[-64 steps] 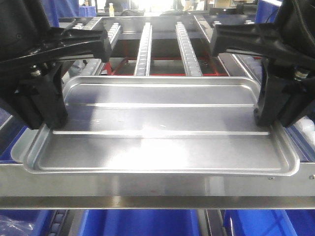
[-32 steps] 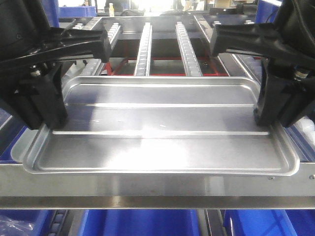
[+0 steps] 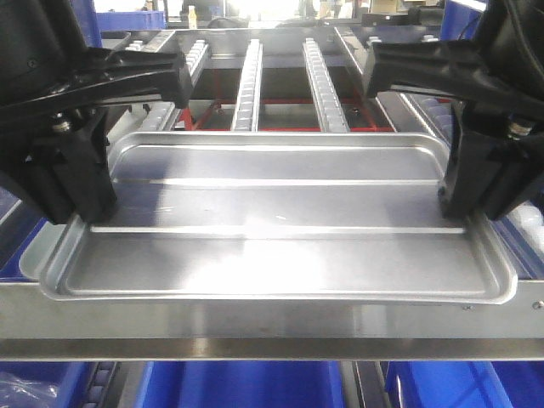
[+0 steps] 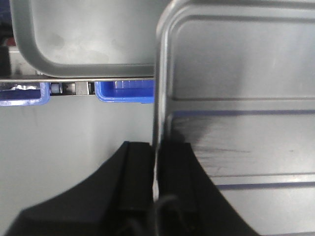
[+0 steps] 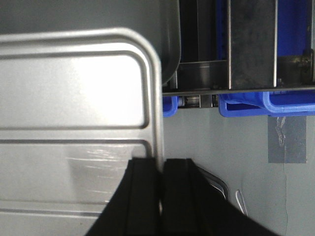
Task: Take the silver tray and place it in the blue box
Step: 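Hold the tray level in both grippers while the base turns away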
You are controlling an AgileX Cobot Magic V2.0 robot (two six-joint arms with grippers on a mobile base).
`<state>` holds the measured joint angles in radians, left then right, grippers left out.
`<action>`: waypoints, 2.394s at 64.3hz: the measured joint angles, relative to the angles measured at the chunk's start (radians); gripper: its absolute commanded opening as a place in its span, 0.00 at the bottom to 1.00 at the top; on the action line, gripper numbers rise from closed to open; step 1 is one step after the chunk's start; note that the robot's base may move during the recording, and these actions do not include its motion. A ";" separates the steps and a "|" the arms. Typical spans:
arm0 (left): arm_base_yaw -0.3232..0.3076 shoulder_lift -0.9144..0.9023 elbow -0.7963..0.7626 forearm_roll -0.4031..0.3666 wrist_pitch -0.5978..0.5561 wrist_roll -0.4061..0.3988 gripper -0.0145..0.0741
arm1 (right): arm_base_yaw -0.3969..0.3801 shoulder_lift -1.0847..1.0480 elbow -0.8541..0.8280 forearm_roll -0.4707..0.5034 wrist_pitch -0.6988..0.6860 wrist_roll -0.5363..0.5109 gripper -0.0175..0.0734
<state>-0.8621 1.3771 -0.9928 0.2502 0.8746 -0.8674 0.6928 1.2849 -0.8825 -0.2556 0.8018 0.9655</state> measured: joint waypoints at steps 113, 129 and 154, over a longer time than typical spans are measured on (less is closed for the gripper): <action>0.000 0.000 0.000 0.000 0.004 -0.002 0.16 | 0.000 0.000 0.000 0.000 0.000 0.000 0.25; 0.000 0.000 0.000 0.000 0.004 -0.002 0.16 | 0.000 0.000 0.000 0.000 0.000 0.000 0.25; 0.000 0.000 0.000 0.000 0.002 -0.002 0.16 | 0.000 -0.002 0.000 0.000 0.002 0.000 0.25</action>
<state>-0.8621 1.3771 -0.9928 0.2502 0.8765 -0.8691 0.6928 1.2833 -0.8825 -0.2556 0.8036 0.9655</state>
